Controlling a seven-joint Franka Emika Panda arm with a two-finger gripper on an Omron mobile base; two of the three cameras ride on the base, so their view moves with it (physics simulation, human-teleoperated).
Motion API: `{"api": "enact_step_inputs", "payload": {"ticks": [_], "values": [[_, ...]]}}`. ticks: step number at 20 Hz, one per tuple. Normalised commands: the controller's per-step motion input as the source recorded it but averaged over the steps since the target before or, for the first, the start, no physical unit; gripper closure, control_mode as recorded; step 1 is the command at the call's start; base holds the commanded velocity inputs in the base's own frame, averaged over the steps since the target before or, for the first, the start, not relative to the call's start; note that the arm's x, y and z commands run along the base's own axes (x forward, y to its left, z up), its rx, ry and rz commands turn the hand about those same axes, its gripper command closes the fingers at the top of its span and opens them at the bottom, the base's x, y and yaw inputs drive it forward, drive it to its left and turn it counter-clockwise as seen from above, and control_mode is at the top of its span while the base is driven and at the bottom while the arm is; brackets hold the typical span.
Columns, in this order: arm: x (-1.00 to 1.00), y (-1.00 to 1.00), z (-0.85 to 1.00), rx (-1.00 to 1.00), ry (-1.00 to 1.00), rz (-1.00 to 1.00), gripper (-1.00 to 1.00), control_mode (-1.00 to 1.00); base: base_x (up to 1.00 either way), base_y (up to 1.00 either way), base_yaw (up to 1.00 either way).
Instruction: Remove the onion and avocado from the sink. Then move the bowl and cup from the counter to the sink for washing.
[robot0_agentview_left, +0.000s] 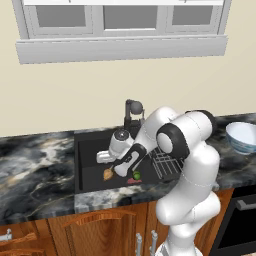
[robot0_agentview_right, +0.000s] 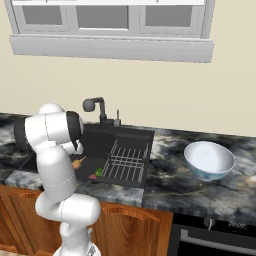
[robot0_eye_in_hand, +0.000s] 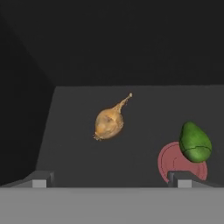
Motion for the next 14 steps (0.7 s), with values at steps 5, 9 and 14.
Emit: {"api": "enact_step_inputs", "payload": {"ticks": [5, 9, 14], "values": [[0.06, 0.00, -0.07, 0.00, 0.00, -0.03, -1.00, -1.00, 0.00, 0.00, 0.00], [0.06, 0.00, -0.10, 0.00, 0.00, -0.03, -1.00, -1.00, 0.00, 0.00, 0.00], [0.05, 0.00, -0.11, 0.00, 0.00, -0.03, -1.00, -1.00, 0.00, 0.00, 0.00]]}}
